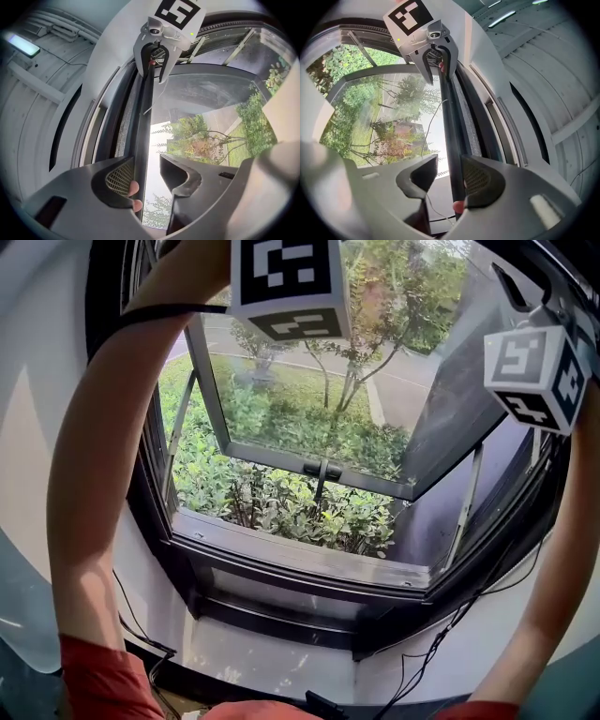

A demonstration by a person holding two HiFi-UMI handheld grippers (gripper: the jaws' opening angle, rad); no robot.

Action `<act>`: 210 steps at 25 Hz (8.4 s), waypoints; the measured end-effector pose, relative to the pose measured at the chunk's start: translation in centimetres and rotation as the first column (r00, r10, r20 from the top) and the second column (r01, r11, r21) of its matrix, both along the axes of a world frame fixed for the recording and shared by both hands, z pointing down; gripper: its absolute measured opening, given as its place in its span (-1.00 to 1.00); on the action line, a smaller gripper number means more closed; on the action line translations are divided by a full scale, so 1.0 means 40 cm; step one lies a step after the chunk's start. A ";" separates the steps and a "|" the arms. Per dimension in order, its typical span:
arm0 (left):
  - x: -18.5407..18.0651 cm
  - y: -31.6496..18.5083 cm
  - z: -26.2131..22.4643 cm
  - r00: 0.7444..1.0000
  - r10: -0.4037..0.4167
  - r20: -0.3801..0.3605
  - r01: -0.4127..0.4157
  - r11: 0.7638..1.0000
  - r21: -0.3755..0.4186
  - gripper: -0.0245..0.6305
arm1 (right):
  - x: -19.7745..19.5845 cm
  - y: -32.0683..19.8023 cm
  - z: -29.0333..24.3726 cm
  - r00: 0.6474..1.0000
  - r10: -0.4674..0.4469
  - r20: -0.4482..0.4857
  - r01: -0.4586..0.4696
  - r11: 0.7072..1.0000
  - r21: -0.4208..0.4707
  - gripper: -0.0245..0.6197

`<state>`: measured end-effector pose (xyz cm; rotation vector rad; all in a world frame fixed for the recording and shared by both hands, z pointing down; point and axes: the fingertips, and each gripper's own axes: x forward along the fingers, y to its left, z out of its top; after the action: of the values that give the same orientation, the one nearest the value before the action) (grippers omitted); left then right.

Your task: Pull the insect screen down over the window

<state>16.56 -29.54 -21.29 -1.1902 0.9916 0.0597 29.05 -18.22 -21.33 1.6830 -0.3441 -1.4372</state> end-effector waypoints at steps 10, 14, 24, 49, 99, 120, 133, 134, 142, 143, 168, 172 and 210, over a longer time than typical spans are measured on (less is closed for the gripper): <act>0.017 0.004 0.095 0.999 0.010 0.049 -0.010 1.000 0.001 -0.41 | 0.016 0.010 0.094 0.999 -0.045 0.011 0.045 0.999 -0.004 -0.40; 0.012 0.000 0.123 0.998 -0.003 0.055 0.003 1.000 0.004 -0.41 | 0.013 0.006 0.124 0.997 -0.068 0.021 0.069 0.998 -0.014 -0.40; 0.018 0.000 0.202 0.995 0.046 0.084 -0.042 0.998 -0.042 -0.40 | 0.015 0.001 0.190 0.998 -0.056 0.017 0.056 0.997 -0.048 -0.42; 0.000 -0.014 0.315 0.983 0.009 0.184 0.009 0.995 -0.098 -0.40 | -0.003 -0.012 0.302 0.985 -0.112 0.134 0.134 0.977 -0.167 -0.42; -0.011 0.004 0.666 0.906 0.140 0.399 -0.044 0.969 -0.242 -0.31 | -0.020 0.002 0.640 0.937 -0.107 0.332 0.214 0.928 -0.305 -0.37; -0.022 0.029 0.917 0.869 0.197 0.453 -0.035 0.939 -0.342 -0.29 | -0.029 0.022 0.887 0.892 -0.116 0.438 0.285 0.895 -0.343 -0.33; -0.025 0.035 1.048 0.844 0.248 0.476 -0.013 0.896 -0.444 -0.29 | -0.031 0.024 1.019 0.854 -0.105 0.509 0.323 0.875 -0.361 -0.32; -0.025 0.036 1.054 0.841 0.253 0.478 -0.010 0.891 -0.454 -0.29 | -0.032 0.024 1.025 0.850 -0.104 0.516 0.326 0.873 -0.362 -0.32; -0.030 0.036 1.085 0.827 0.275 0.491 0.002 0.870 -0.492 -0.29 | -0.037 0.024 1.057 0.818 -0.097 0.566 0.351 0.865 -0.359 -0.31; -0.029 0.038 1.093 0.824 0.279 0.493 0.005 0.867 -0.498 -0.29 | -0.037 0.025 1.065 0.812 -0.093 0.576 0.355 0.862 -0.362 -0.31; -0.041 0.054 1.359 0.788 0.367 0.494 0.022 0.785 -0.619 -0.29 | -0.053 0.042 1.331 0.713 -0.017 0.701 0.402 0.829 -0.389 -0.32; -0.042 0.057 1.397 0.778 0.387 0.495 0.032 0.763 -0.646 -0.29 | -0.054 0.044 1.369 0.689 -0.007 0.725 0.416 0.823 -0.388 -0.32; -0.064 0.078 1.656 0.662 0.513 0.546 0.166 0.610 -0.775 -0.29 | -0.071 0.058 1.643 0.572 0.120 0.812 0.494 0.739 -0.458 -0.25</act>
<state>13.99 -26.44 44.95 -1.9119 0.0734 -0.7333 26.22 -15.89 44.39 1.5922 -1.4367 -0.4219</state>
